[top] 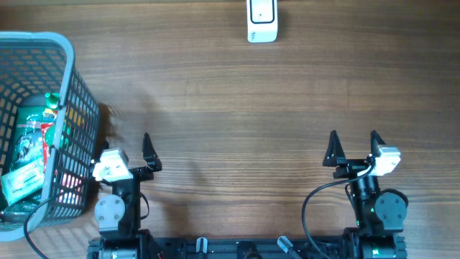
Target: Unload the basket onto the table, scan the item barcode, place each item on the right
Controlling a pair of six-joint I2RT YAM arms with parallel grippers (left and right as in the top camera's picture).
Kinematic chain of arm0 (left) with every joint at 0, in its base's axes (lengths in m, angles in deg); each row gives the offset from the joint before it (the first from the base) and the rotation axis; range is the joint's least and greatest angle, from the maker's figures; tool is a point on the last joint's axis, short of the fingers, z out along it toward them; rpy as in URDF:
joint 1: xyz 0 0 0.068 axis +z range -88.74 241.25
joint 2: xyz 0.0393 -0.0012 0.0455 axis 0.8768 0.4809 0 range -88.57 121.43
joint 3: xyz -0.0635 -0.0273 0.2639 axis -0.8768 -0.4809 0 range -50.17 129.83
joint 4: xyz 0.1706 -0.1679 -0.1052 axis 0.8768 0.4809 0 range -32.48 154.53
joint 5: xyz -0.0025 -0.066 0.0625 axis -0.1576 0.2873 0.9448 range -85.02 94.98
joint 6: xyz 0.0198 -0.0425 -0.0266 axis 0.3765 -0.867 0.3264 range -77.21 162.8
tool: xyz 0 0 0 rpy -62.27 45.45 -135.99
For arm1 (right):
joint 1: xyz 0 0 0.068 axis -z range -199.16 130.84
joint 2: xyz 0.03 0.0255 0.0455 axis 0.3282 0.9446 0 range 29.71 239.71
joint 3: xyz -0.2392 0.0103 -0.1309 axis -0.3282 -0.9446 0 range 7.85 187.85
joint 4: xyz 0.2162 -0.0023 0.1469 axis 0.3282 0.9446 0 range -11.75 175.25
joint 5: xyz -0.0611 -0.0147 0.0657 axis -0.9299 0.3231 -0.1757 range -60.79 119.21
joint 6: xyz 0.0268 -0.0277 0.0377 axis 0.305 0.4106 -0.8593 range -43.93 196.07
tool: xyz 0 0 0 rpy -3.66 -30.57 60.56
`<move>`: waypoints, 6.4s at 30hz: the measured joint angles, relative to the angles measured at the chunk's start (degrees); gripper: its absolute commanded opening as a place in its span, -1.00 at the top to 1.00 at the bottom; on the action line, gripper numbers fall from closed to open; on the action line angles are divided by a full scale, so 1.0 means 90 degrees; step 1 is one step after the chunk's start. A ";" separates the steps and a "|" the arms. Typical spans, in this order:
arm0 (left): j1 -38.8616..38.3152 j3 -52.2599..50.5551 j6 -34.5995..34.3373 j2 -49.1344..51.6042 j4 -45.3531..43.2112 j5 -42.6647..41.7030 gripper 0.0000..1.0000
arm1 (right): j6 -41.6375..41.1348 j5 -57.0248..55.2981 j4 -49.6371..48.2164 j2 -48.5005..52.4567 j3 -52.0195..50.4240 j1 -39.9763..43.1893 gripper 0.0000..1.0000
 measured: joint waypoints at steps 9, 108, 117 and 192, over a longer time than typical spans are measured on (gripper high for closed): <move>0.0000 0.0000 -0.0002 0.0000 0.0027 -0.0338 -1.00 | 0.0000 0.0002 0.0000 0.0000 0.0000 -0.0180 -1.00; 0.2897 1.0557 -0.4333 0.7803 0.6832 0.1433 -1.00 | 0.0000 0.0002 0.0005 -0.0012 0.0000 -0.0180 -0.99; 0.4014 1.0550 -0.5625 0.9139 0.7720 0.0444 -1.00 | 0.0000 0.0002 0.0002 -0.0012 0.0000 -0.0180 -0.99; 0.1719 1.1482 -0.6591 0.7502 0.8425 -0.0362 -0.55 | 0.0000 0.0002 0.0002 -0.0012 0.0000 -0.0180 -1.00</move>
